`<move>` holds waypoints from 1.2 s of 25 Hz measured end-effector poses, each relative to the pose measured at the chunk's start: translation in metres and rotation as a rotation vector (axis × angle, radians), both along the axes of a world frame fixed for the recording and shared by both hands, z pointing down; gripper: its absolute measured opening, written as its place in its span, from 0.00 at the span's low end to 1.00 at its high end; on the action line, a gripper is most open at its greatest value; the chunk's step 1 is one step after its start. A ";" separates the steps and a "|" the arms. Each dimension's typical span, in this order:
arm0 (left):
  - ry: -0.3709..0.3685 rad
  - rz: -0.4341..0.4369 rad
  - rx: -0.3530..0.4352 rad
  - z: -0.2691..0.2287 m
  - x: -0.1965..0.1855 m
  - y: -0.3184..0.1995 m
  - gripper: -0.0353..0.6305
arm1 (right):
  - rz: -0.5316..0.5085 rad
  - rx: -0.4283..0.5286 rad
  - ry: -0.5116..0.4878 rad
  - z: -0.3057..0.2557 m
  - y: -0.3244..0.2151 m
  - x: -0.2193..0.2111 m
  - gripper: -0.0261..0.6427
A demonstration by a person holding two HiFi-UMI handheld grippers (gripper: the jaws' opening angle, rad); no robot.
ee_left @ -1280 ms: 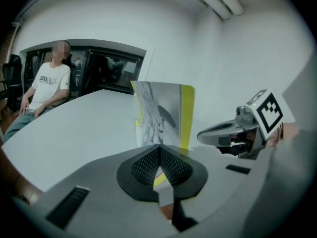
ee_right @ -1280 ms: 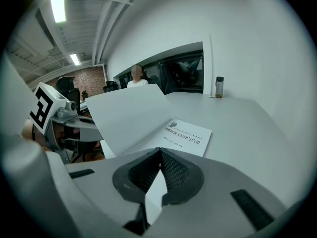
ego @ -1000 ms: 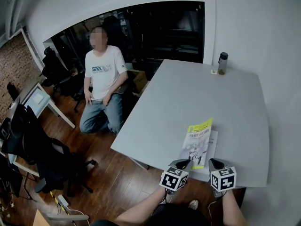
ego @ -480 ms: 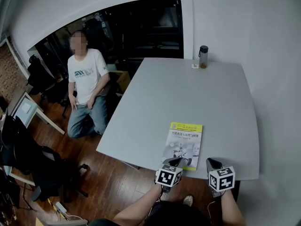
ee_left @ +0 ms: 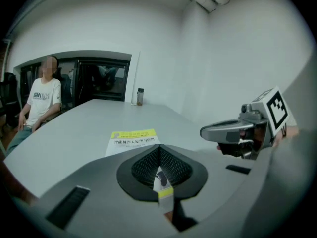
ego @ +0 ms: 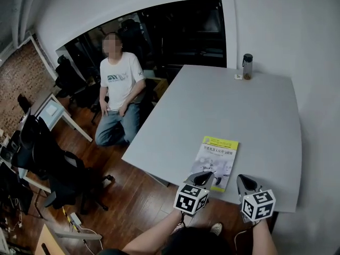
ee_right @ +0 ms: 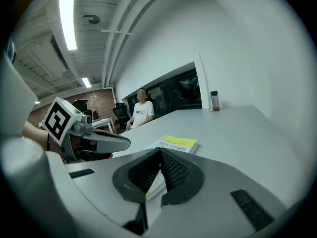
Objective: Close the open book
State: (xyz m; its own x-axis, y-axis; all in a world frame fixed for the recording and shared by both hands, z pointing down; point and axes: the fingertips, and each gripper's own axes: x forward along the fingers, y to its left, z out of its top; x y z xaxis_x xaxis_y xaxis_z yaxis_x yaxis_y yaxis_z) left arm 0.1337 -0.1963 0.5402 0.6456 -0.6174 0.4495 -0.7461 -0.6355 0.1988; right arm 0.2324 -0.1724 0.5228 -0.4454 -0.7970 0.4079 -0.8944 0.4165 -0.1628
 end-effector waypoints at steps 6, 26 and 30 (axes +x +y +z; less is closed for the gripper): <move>0.025 -0.026 0.081 -0.048 -0.017 0.011 0.06 | -0.046 0.119 0.000 -0.042 0.004 -0.028 0.05; 0.098 0.042 0.208 -0.126 -0.101 0.107 0.06 | -0.008 0.285 0.032 -0.122 0.097 -0.132 0.05; 0.110 0.057 0.226 -0.134 -0.108 0.122 0.06 | 0.006 0.302 0.024 -0.131 0.111 -0.140 0.05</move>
State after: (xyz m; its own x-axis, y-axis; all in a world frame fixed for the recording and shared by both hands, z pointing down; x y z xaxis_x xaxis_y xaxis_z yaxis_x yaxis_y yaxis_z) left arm 0.0260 -0.0744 0.4060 0.7195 -0.6556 0.2292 -0.6896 -0.7134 0.1244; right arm 0.0929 -0.0616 0.3915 -0.4335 -0.8865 0.1621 -0.8991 0.4377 -0.0107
